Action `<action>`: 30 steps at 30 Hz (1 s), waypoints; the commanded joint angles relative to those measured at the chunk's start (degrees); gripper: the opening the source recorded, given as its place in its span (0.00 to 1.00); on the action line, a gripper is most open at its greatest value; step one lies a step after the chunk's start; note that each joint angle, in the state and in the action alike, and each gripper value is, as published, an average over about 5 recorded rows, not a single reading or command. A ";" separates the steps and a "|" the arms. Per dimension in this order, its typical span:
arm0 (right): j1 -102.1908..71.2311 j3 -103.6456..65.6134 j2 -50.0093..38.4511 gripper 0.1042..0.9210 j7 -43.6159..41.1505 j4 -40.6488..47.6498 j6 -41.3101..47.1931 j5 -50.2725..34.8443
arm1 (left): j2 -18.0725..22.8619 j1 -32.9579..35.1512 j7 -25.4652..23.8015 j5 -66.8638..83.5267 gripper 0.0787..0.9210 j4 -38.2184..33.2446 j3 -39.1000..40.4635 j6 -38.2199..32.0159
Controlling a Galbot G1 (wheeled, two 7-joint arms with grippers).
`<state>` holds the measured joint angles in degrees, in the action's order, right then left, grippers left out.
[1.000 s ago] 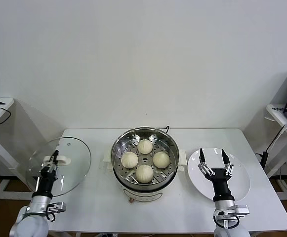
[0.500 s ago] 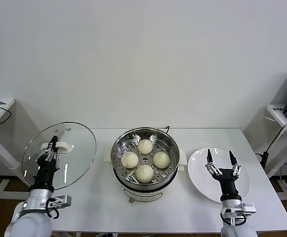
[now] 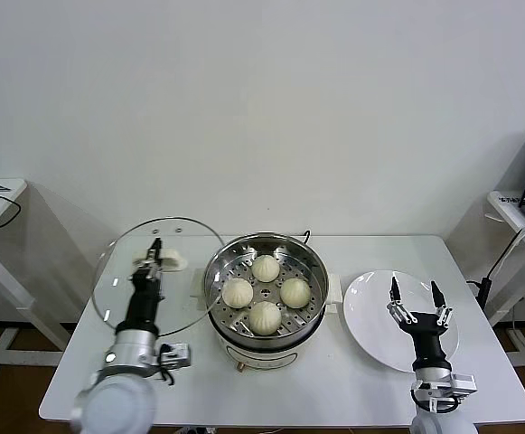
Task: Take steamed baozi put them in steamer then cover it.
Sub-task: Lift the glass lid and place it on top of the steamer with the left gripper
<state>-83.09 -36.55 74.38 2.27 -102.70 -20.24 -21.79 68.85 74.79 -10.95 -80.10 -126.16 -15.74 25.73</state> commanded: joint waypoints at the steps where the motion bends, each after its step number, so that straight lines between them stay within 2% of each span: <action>1: 0.05 -0.74 0.62 0.88 -0.05 0.99 -0.15 0.58 | 1.24 -11.73 -6.04 -6.82 0.13 4.36 19.34 10.14; 8: 0.50 -0.62 1.27 0.88 -0.07 2.28 -0.52 1.35 | 3.47 -14.87 -6.54 -7.47 0.13 7.92 23.77 12.12; 16: 0.66 -0.45 1.82 0.88 -0.03 2.68 -0.60 2.19 | 7.93 -16.17 -6.23 -9.59 0.13 12.22 26.22 12.31; 30: 0.03 -0.35 2.49 0.88 0.02 3.13 -1.27 3.73 | 12.98 -16.28 -4.76 -11.25 0.13 17.07 26.54 11.64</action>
<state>-82.97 -36.89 76.78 2.22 -99.81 -21.33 -18.62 78.04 59.78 -16.26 -90.01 -113.10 8.97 36.77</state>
